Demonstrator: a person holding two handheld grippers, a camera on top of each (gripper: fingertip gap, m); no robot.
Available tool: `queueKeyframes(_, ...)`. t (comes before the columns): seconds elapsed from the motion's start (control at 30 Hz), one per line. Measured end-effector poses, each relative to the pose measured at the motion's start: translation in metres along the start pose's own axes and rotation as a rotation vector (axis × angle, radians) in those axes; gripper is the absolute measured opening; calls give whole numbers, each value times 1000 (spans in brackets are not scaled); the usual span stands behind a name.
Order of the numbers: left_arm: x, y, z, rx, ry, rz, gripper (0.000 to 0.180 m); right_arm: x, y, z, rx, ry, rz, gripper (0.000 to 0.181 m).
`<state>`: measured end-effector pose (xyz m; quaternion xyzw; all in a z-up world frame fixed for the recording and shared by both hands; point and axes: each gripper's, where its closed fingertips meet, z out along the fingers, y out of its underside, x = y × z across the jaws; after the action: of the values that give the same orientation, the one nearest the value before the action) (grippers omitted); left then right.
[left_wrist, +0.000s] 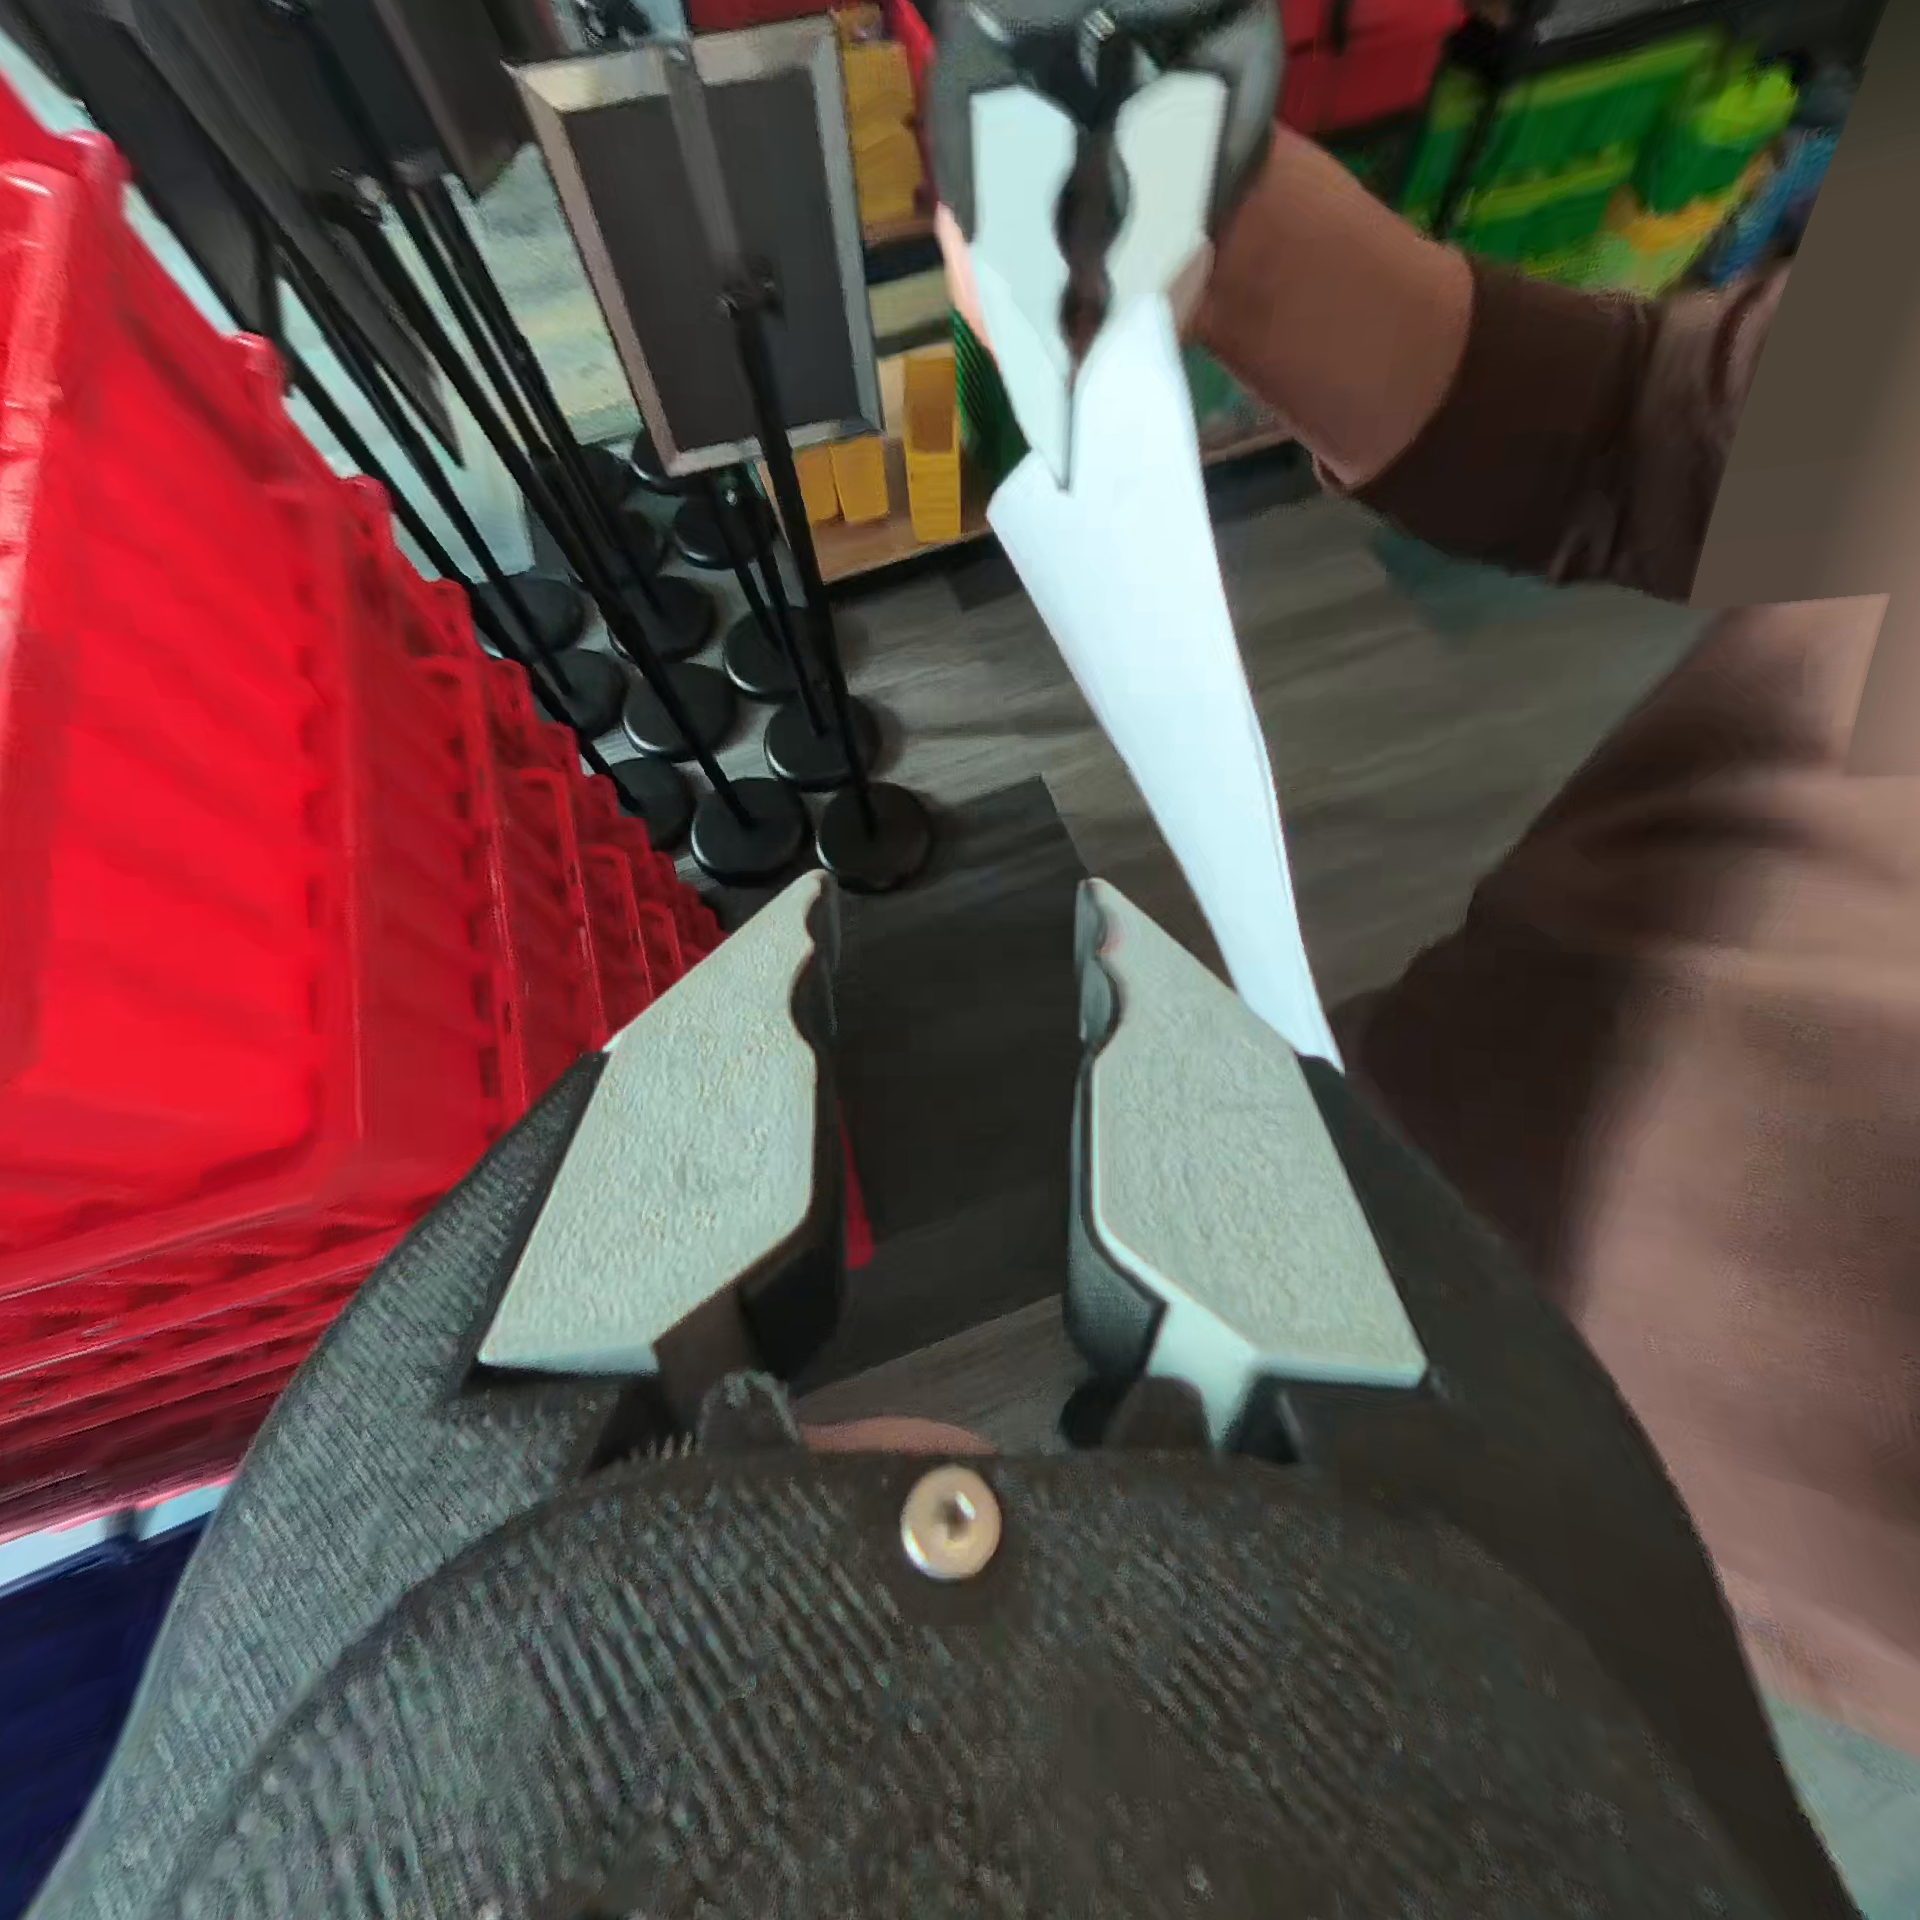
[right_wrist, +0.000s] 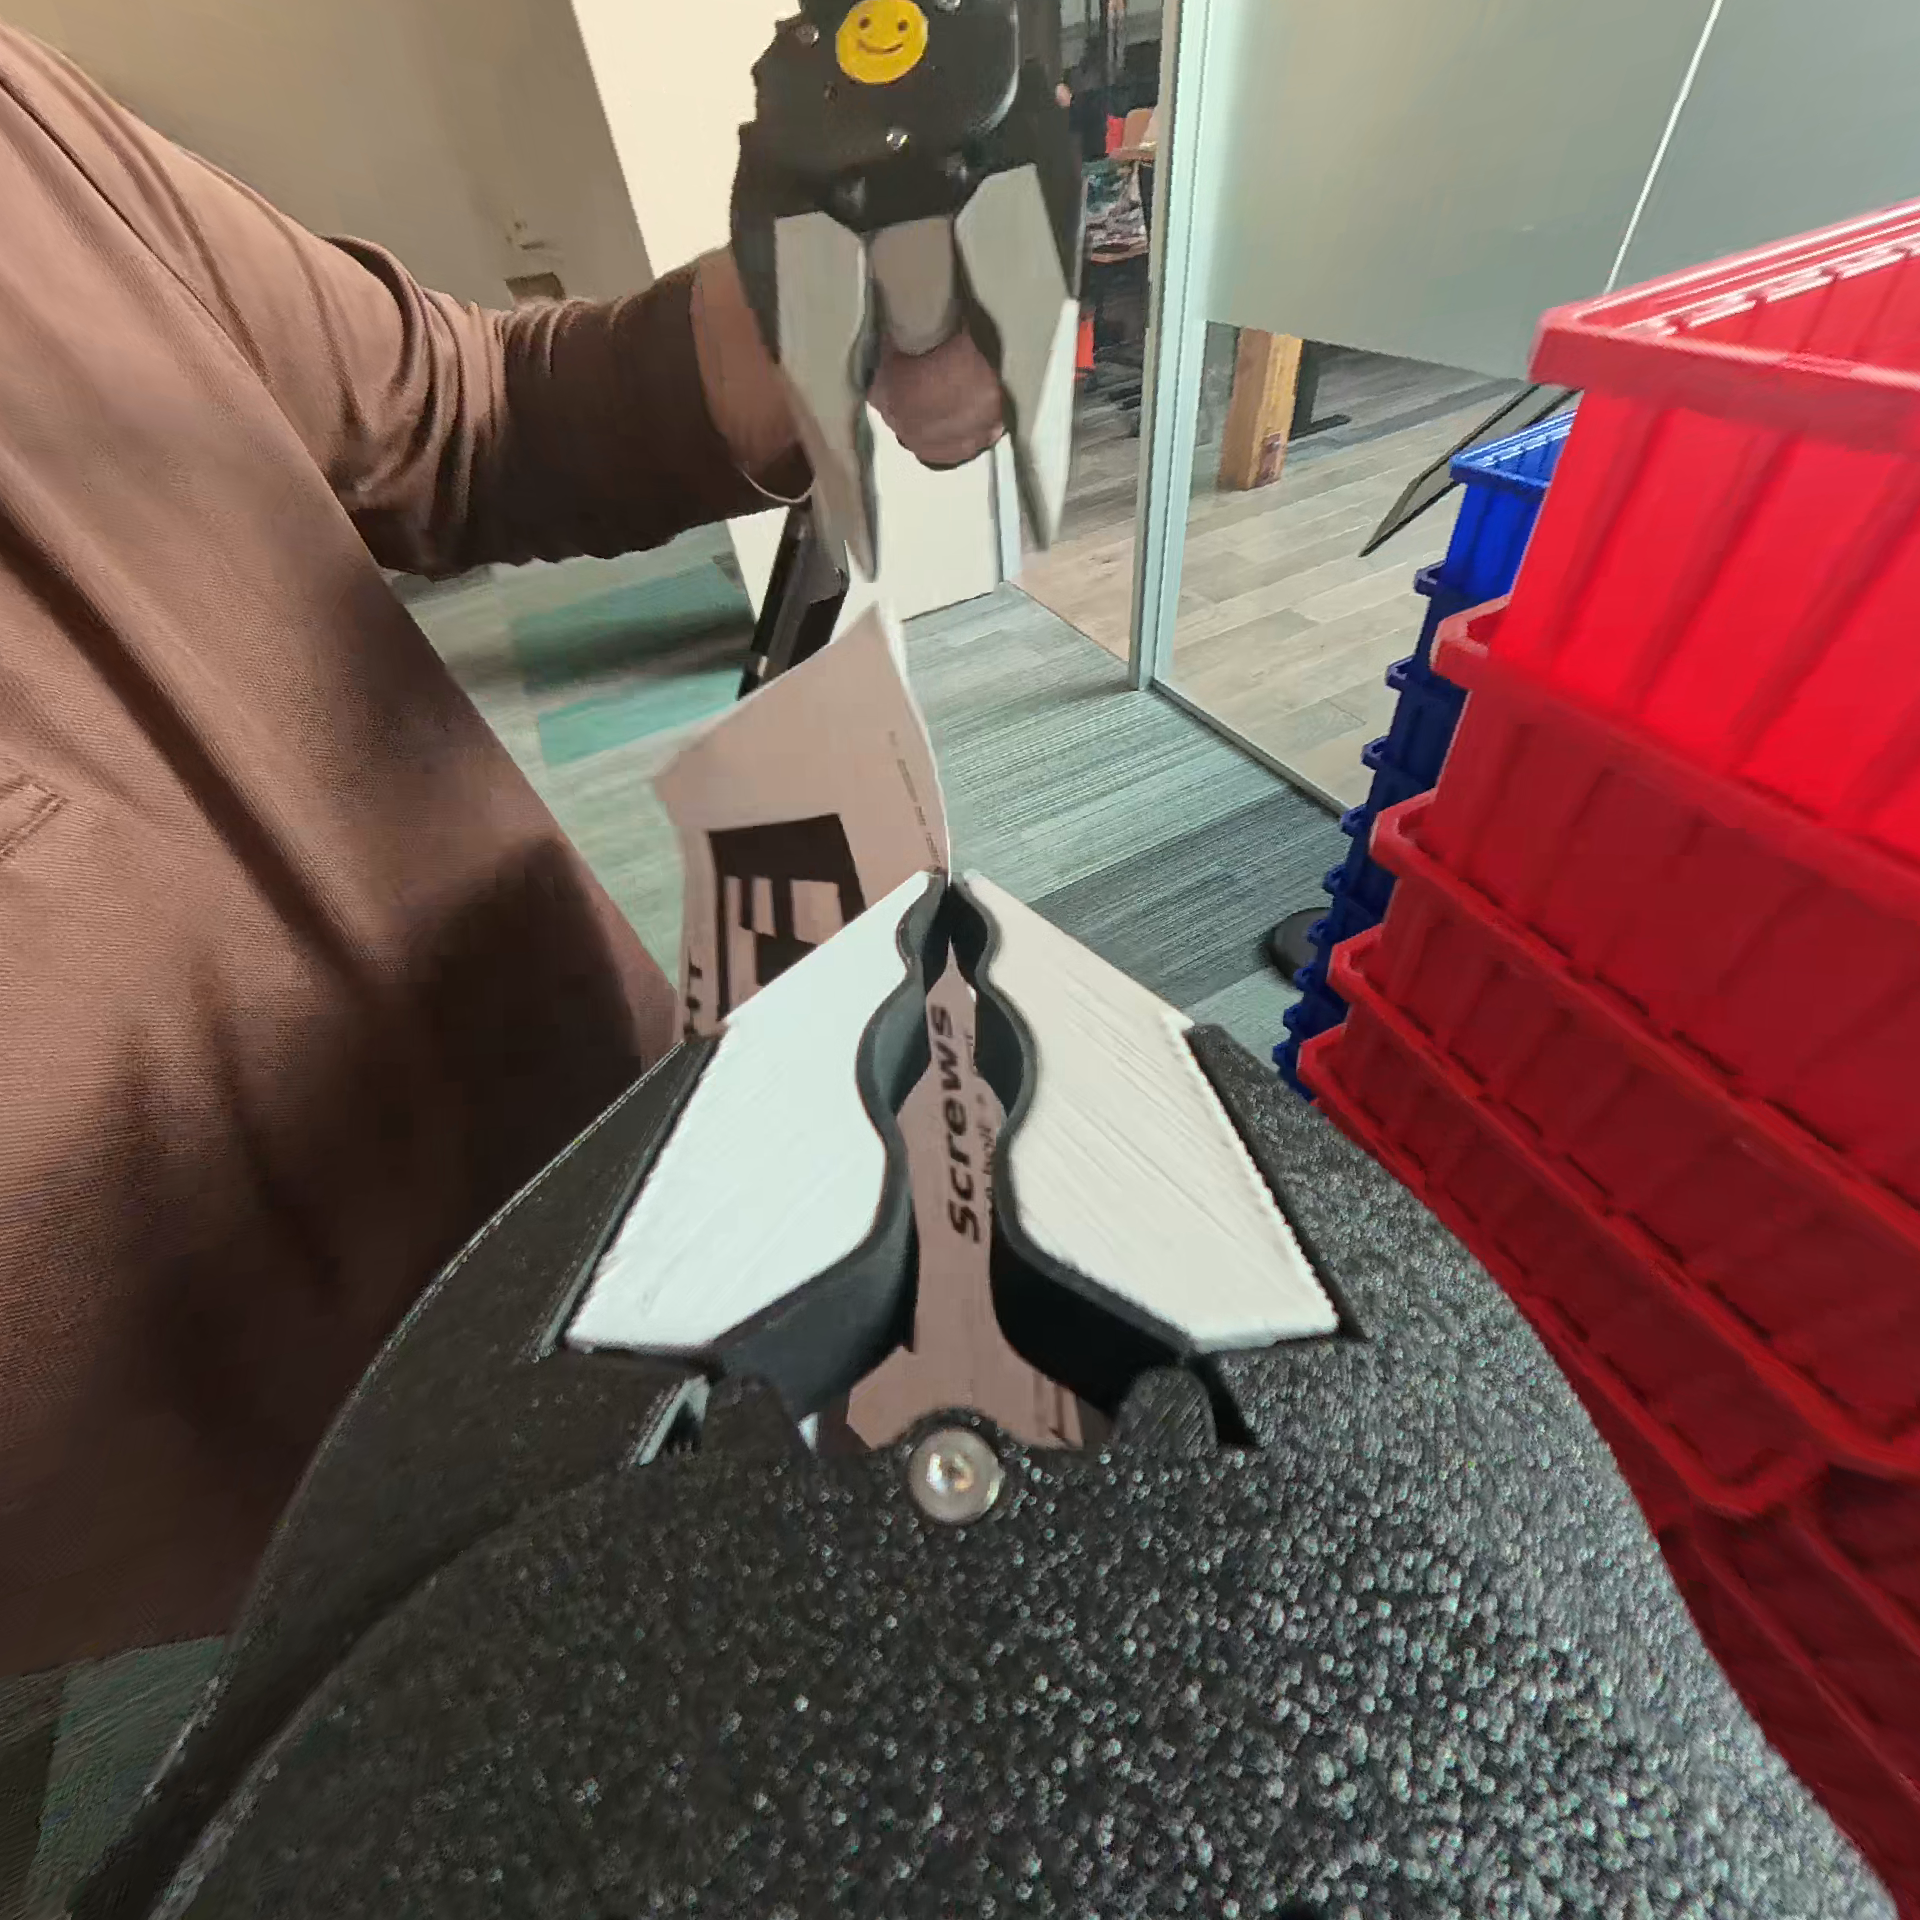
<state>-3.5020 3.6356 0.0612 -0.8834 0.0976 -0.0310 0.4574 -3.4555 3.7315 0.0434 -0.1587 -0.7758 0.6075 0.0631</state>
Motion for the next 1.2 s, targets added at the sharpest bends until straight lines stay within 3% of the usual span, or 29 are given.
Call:
queueKeyframes(0.1,5,-42,12,118,151,-175,46,-3,-7,-3,-43,50,-39,0)
queueKeyframes(0.27,31,-70,39,119,307,-146,49,0,-6,7,-120,125,-9,0)
queueKeyframes(0.5,37,-60,52,41,335,-58,27,-4,-8,16,-146,196,9,0)
queueKeyframes(1.2,39,-42,40,46,361,-93,27,-17,7,38,-195,178,54,0)
